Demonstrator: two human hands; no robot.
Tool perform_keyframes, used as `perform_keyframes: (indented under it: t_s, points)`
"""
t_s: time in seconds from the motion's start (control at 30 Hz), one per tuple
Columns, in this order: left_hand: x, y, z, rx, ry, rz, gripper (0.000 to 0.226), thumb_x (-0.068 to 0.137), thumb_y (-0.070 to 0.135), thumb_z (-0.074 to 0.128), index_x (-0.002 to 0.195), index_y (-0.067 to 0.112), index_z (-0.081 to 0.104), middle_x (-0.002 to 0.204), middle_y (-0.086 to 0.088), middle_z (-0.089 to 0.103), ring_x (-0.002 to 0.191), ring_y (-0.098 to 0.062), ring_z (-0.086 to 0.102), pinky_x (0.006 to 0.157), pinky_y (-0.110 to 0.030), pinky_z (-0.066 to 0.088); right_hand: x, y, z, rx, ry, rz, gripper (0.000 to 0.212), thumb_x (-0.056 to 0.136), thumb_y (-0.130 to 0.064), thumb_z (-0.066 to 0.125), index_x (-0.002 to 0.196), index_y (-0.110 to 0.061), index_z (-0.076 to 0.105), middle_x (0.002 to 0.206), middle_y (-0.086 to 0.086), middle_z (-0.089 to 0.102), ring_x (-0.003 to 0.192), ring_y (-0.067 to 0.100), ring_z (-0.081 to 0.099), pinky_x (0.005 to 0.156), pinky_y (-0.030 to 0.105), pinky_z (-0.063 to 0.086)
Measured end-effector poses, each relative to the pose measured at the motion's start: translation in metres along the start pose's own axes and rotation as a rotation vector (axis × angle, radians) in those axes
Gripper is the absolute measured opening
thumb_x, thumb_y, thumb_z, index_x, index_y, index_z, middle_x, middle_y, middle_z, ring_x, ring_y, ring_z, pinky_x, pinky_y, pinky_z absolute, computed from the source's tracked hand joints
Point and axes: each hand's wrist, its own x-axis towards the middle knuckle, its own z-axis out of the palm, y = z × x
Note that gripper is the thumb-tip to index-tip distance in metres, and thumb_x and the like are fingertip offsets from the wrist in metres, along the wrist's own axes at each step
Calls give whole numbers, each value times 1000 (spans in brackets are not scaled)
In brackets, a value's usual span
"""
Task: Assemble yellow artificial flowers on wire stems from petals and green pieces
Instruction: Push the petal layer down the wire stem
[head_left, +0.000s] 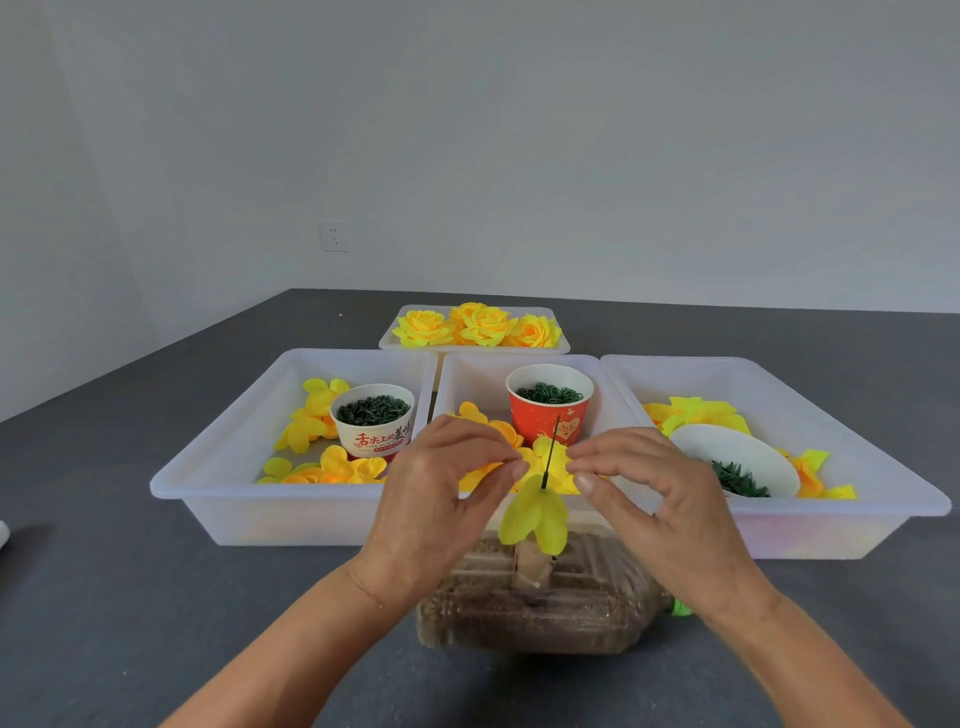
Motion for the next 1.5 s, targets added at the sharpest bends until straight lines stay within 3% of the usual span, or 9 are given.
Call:
perform_keyframes:
  t_s: [0.13,0.4,0.57,0.7,0.83,0.93,1.1,1.27,1.5]
  points:
    - [8,7,8,-66,-145,-142,10,76,21,75,85,17,77,83,12,64,87,-7,61,80,-24,48,7,-3,11,63,-61,200,25,76,-10,74,71,-35,71,90,-18,68,97,-3,57,82,8,40]
    - [10,2,8,-163,-295,-310,4,73,15,77,76,17,76,75,14,64,75,-2,59,76,-24,47,11,1,16,277,-127,371,27,73,-9,76,63,-34,73,85,-14,71,90,2,64,86,34,48]
    - [16,2,8,-62,-377,-233,3,75,14,75,74,12,73,78,5,64,78,-10,59,78,-29,45,11,5,15,129,-155,294,27,73,-12,77,63,-36,71,89,-18,68,95,-5,57,86,19,42]
    - [21,4,8,-36,-433,-224,3,77,13,73,75,11,73,82,0,67,79,-12,60,78,-29,46,13,6,12,85,-229,301,20,73,-13,77,66,-31,72,90,-18,68,93,-8,57,77,3,38]
    - [33,0,0,-131,-600,-278,3,79,17,73,80,14,73,84,4,69,79,-3,61,76,-14,45,31,11,-3,280,-200,376,14,74,-11,76,69,-24,75,86,-11,73,87,2,66,78,13,49]
    - [43,-8,-3,-354,-696,-390,6,81,18,71,84,13,74,89,-4,71,82,-5,63,79,-18,48,52,22,-5,272,-110,423,10,76,-7,73,73,-16,75,77,2,74,77,12,68,67,13,52]
    - [68,-38,17,-456,-508,-527,6,84,7,67,84,6,72,82,-9,72,75,-10,64,74,-22,52,88,55,10,130,-61,481,11,79,-4,71,73,-14,71,75,2,71,70,10,63,61,10,47]
    - [93,-74,52,-163,-416,-485,10,84,7,65,76,10,71,59,8,61,51,6,54,51,-4,40,124,93,35,-88,-97,522,9,82,-6,68,90,-5,73,96,10,71,93,20,64,89,33,51]
    - [95,-117,74,-55,-334,-511,12,85,8,64,74,9,70,54,12,56,46,1,54,46,-4,38,163,138,76,-386,-282,449,23,87,-6,61,108,-10,70,116,6,65,106,21,59,96,33,45]
